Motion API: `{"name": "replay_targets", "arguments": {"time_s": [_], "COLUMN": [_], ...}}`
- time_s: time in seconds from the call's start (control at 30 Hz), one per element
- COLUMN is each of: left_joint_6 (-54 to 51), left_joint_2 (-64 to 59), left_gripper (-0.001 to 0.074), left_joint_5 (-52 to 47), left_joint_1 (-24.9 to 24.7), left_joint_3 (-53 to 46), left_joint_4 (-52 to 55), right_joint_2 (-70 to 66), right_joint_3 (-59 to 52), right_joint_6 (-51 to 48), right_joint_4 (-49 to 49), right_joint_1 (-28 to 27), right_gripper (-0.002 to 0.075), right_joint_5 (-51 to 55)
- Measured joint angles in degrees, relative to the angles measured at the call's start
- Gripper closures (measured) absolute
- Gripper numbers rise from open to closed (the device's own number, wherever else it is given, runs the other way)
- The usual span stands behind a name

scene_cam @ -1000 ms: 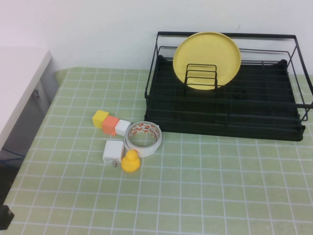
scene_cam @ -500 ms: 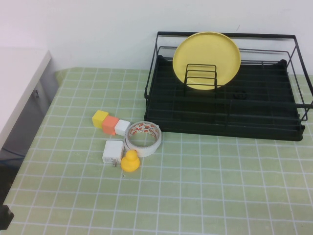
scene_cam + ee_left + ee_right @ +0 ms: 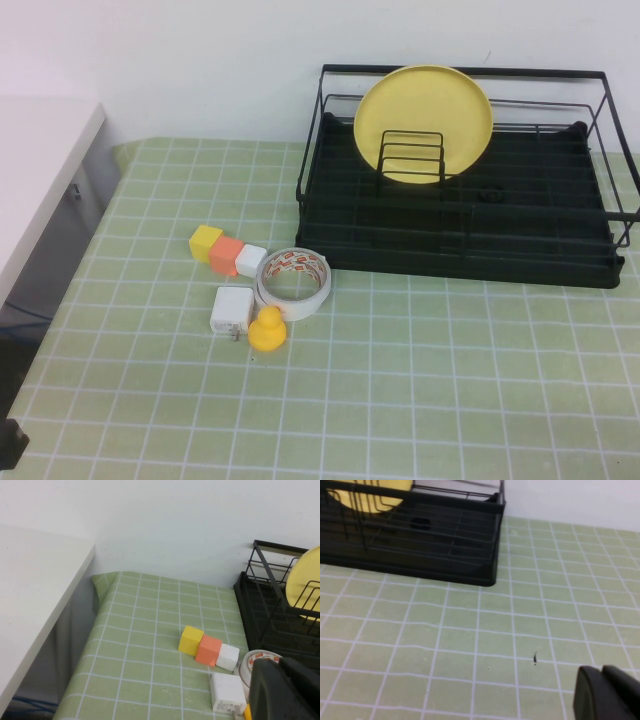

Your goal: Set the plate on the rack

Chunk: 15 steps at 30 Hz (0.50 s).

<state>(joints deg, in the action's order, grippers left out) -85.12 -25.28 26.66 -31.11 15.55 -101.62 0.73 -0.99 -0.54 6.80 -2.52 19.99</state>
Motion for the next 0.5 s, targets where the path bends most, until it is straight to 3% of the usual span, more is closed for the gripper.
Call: {"name": "replay_targets", "arguments": {"time_s": [0.5], "left_joint_6": [0.1], "left_joint_2": [0.0], "left_gripper": [0.0736], "left_joint_5": [0.0], "left_joint_1": [0.0], "left_joint_3": [0.0], "left_joint_4": [0.0], "right_joint_2": [0.0], "right_joint_3": [0.0], "right_joint_6": [2.09], "right_joint_4": [0.52], "right_joint_1": [0.54], "right_gripper": [0.0714], "right_joint_5": [0.1]}}
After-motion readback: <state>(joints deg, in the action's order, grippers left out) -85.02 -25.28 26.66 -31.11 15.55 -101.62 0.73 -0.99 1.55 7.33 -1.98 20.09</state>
